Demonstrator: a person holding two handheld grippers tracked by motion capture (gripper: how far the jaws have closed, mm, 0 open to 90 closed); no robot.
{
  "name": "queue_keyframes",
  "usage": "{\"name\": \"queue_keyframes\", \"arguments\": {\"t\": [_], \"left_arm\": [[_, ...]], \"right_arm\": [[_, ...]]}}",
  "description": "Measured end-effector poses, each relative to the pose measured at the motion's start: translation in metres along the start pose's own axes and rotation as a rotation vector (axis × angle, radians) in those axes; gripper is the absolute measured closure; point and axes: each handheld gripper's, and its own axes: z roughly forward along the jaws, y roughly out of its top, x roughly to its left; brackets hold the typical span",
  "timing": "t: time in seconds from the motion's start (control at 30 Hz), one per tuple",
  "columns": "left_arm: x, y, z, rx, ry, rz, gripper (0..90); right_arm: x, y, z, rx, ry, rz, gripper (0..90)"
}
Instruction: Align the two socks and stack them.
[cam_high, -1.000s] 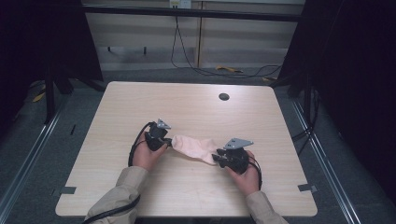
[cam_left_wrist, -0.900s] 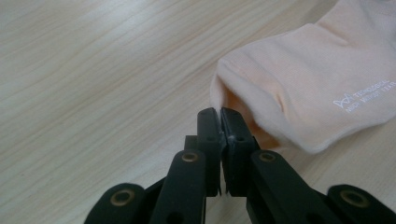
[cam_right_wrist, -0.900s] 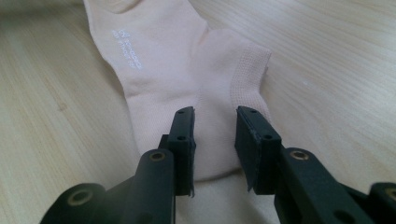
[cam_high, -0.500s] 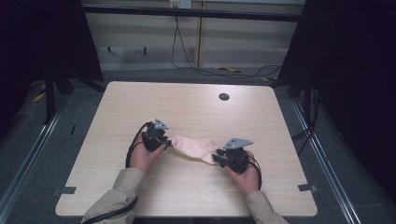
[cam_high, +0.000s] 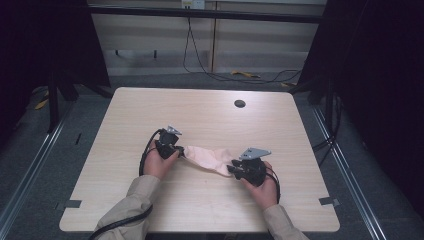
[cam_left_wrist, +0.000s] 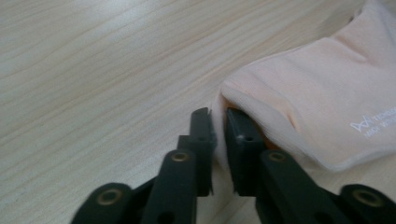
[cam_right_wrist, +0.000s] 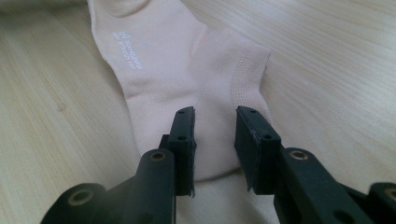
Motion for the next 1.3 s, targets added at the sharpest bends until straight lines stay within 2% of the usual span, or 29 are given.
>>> {"name": "queue_keyframes", "arguments": {"t": [0.13, 0.2, 0.23, 0.3, 0.37, 0.4, 0.43, 0.47, 0.57, 0.6, 0.7, 0.8, 0.9, 1.03, 1.07, 1.17, 1.3], "left_arm": [[0.000, -0.003, -0.004, -0.005, 0.009, 0.004, 86.8], [0.001, -0.003, -0.008, -0.039, 0.041, -0.004, 76.4], [0.002, -0.002, -0.010, -0.043, 0.043, 0.005, 71.1], [0.002, 0.001, -0.015, -0.067, 0.048, -0.007, 64.1], [0.001, 0.006, -0.020, -0.087, 0.056, -0.011, 62.3], [0.000, 0.009, -0.023, -0.088, 0.063, 0.001, 61.0], [-0.001, 0.011, -0.023, -0.103, 0.063, -0.009, 60.7], [-0.002, 0.013, -0.024, -0.101, 0.069, 0.000, 60.3], [-0.003, 0.017, -0.024, -0.104, 0.086, -0.009, 56.2], [-0.004, 0.017, -0.023, -0.110, 0.086, -0.017, 55.3], [-0.006, 0.016, -0.022, -0.104, 0.072, -0.007, 52.5], [-0.006, 0.015, -0.022, -0.101, 0.077, -0.006, 48.1], [-0.007, 0.017, -0.023, -0.118, 0.074, -0.008, 46.9], [-0.009, 0.018, -0.021, -0.098, 0.060, 0.006, 46.6], [-0.010, 0.017, -0.018, -0.088, 0.044, 0.004, 46.6], [-0.012, 0.016, -0.013, -0.061, 0.041, 0.012, 48.0], [-0.012, 0.012, -0.003, -0.031, 0.059, 0.003, 46.6]], "right_arm": [[0.000, 0.000, 0.000, -0.001, 0.000, -0.005, 68.0], [0.000, 0.000, 0.000, -0.001, 0.000, -0.007, 68.0], [0.000, 0.000, 0.000, -0.002, 0.000, -0.008, 68.0], [0.000, 0.000, 0.001, -0.002, -0.001, -0.008, 68.0], [0.000, 0.000, 0.001, -0.003, -0.001, -0.009, 67.9], [0.000, 0.000, 0.001, -0.002, -0.001, -0.009, 67.9], [0.000, 0.000, 0.001, -0.003, -0.002, -0.010, 67.9], [0.000, 0.000, 0.001, -0.003, -0.003, -0.010, 67.9], [0.001, 0.000, 0.001, -0.003, -0.004, -0.010, 67.9], [0.001, 0.000, 0.001, -0.003, -0.003, -0.011, 67.9], [0.001, 0.000, 0.001, -0.003, -0.004, -0.010, 67.9], [0.000, 0.000, 0.001, -0.003, -0.003, -0.010, 67.9], [0.001, 0.000, 0.000, -0.001, -0.006, -0.011, 67.9], [0.000, 0.000, 0.001, -0.003, -0.003, -0.011, 67.9], [0.000, 0.000, 0.001, -0.003, -0.001, -0.010, 67.9], [0.001, 0.000, 0.001, -0.003, -0.004, -0.008, 67.9], [0.001, 0.000, 0.001, -0.003, -0.004, -0.009, 67.9]]}}
